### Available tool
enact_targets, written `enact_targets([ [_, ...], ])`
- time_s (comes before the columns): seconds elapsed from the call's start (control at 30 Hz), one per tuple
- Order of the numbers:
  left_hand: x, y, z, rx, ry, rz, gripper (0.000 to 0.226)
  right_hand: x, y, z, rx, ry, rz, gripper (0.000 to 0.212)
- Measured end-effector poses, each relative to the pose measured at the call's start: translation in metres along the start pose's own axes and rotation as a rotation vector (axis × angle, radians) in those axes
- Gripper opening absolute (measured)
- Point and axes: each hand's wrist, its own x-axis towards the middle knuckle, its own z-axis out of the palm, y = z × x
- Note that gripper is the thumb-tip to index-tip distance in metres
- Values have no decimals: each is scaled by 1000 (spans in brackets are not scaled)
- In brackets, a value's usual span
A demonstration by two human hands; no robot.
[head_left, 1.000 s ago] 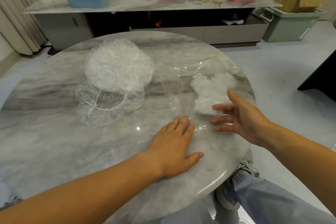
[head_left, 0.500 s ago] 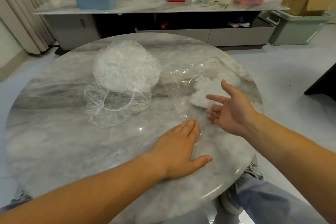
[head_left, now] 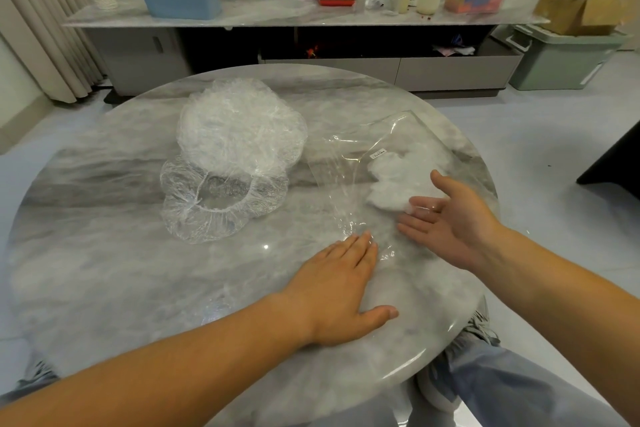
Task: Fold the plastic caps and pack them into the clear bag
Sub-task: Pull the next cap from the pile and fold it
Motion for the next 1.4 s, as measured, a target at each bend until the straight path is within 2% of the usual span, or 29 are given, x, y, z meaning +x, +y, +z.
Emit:
enact_targets([
  [0.13,0,-1,1,9,12,5,95,5,-3,5,4,-122,82,80],
  [0.3,0,-1,-2,6,23,3,94,1,-14,17,-30,-237,136,75],
  [0.47,-1,-3,-2,25,8,0,94,-3,-13,9,-23,-96,76,56],
  [0.67,-2,-1,-1,5,-17,-15,93,-13,-6,-8,8,17,29,49],
  [0.9,-3,0,-1,0,-38,-33,92,-5,-3,5,-29,-106,42,81],
  [1.0,-4,0,0,-22,-30,-38,90,-7,-7,6,-36,-139,34,87],
  [1.07,-5,-1,0,-46,-34,-50,86,-13,-10,2,-109,-105,1,77],
  [1.13,-6,-1,-3,-83,-42,-54,84,-23,-12,-5,-251,3,-80,61],
  [1.27,-14,-15,-25,-336,13,-95,82,-50,-16,-16,-590,183,-273,34],
  [1.33,-23,-36,-37,-359,114,-192,77,-63,-15,-10,-715,151,-350,34],
  [1.4,-36,-64,-45,-251,197,-338,66,-73,-5,8,-799,21,-409,36],
])
